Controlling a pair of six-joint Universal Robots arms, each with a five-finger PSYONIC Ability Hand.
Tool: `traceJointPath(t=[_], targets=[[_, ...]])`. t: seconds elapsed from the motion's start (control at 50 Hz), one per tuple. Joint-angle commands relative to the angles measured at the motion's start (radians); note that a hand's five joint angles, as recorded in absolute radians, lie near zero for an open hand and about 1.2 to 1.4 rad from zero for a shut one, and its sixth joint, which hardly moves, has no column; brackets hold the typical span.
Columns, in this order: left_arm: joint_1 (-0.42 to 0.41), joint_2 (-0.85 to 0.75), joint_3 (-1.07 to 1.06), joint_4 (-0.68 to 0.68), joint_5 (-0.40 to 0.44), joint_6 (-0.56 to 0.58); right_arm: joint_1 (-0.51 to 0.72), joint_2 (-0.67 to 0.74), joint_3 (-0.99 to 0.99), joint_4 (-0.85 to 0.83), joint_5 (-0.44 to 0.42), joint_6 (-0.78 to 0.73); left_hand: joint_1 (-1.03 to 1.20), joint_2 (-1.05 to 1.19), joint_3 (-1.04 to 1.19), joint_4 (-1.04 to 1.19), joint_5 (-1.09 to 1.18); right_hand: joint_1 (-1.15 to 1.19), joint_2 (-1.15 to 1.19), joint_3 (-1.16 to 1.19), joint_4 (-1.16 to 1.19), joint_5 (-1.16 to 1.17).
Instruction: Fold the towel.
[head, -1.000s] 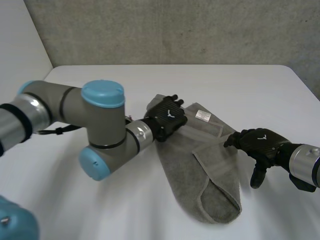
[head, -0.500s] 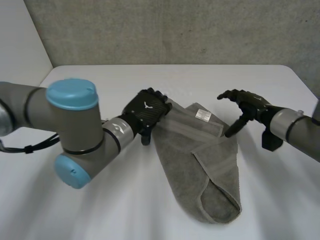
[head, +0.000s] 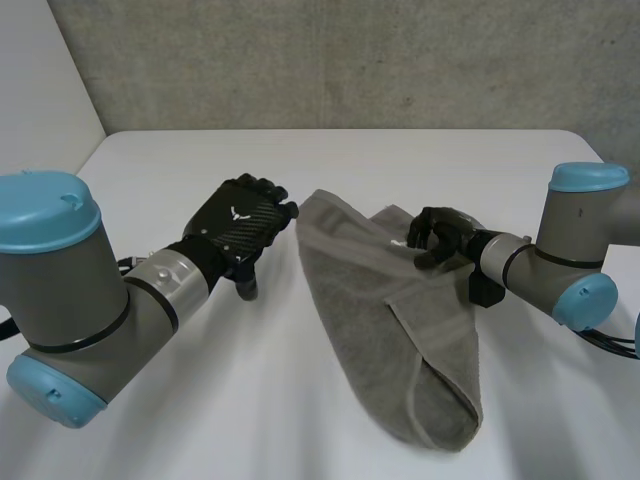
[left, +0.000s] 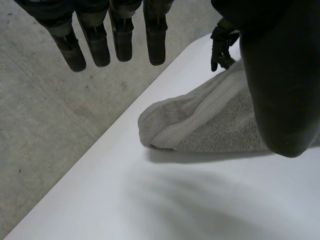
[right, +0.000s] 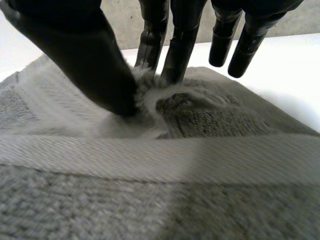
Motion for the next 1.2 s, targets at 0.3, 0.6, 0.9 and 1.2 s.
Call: traceJointPath(t=[0.3, 0.6, 0.9, 1.2], targets=[[0.166, 0.174, -0.092, 0.056, -0.002, -0.087, 0.414, -0.146, -0.071, -0.048, 0.014, -0.003, -0.108, -0.065, -0.051, -0.059, -0.04, 0.154, 0.183, -0.043, -0.076, 0.197], [0.252, 0.264, -0.187, 0.057, 0.016, -0.121, 0.589, -0.026, -0.094, -0.014, 0.049, -0.003, -0.108, -0.065, -0.051, -0.059, -0.04, -1.068, -1.039, -0.043, -0.076, -1.025], [0.227, 0.272, -0.213, 0.043, 0.059, -0.121, 0.259, -0.384, 0.278, 0.032, 0.029, -0.121, -0.096, -0.053, -0.051, -0.059, -0.028, -1.068, -1.039, -0.043, -0.076, -1.025], [0.1, 0.345, -0.371, -0.125, 0.167, -0.12, 0.014, -0.755, 0.781, 0.162, -0.142, -0.754, -0.064, -0.021, -0.051, -0.059, 0.004, -1.068, -1.039, -0.043, -0.076, -1.025]])
